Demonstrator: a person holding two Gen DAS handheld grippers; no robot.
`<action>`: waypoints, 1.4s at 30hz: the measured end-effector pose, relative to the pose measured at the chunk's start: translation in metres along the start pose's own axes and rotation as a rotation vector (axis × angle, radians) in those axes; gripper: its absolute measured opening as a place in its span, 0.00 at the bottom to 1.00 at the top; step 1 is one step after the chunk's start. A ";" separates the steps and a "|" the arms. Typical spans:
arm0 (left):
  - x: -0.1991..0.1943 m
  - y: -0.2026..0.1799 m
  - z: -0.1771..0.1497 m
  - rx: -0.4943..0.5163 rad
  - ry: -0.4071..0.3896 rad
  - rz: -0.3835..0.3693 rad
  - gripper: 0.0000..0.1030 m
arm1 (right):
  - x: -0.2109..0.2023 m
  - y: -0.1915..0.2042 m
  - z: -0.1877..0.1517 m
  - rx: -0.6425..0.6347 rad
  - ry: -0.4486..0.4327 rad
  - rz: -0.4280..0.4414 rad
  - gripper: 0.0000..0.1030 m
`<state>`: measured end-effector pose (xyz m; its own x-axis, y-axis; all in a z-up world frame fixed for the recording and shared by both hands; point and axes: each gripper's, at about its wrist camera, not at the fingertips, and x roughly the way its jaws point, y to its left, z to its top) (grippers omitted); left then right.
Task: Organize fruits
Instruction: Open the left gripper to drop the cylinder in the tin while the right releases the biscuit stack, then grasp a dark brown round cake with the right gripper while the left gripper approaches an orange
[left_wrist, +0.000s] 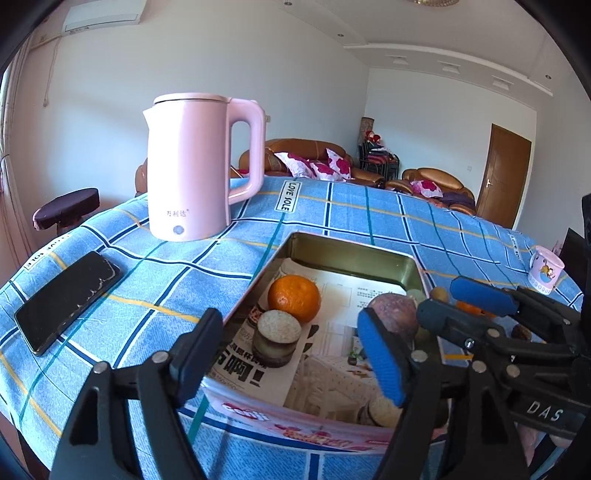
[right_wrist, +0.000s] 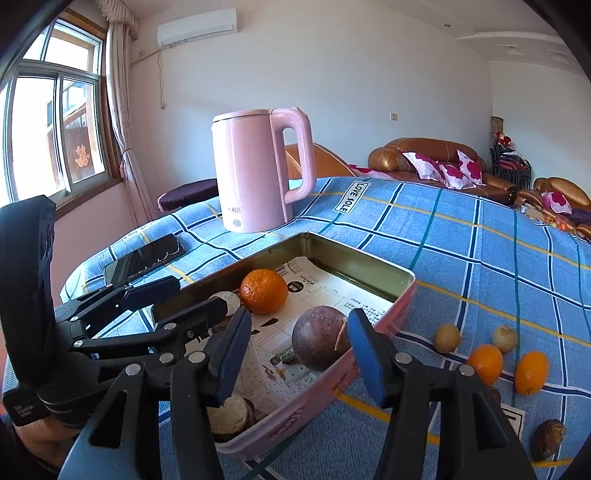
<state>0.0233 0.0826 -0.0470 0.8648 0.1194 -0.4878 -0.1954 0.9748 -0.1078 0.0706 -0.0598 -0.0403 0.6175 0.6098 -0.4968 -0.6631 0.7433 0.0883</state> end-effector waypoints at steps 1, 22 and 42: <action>-0.003 -0.003 0.001 0.005 -0.012 -0.006 0.78 | -0.005 -0.002 -0.001 -0.004 -0.010 -0.019 0.55; 0.014 -0.122 0.015 0.186 0.052 -0.188 0.85 | -0.090 -0.153 -0.049 0.230 0.127 -0.384 0.55; 0.034 -0.140 0.017 0.206 0.110 -0.215 0.85 | -0.066 -0.161 -0.065 0.257 0.299 -0.304 0.37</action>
<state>0.0874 -0.0465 -0.0339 0.8184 -0.1039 -0.5651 0.0942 0.9945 -0.0465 0.1092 -0.2380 -0.0773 0.5935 0.2777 -0.7554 -0.3226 0.9420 0.0928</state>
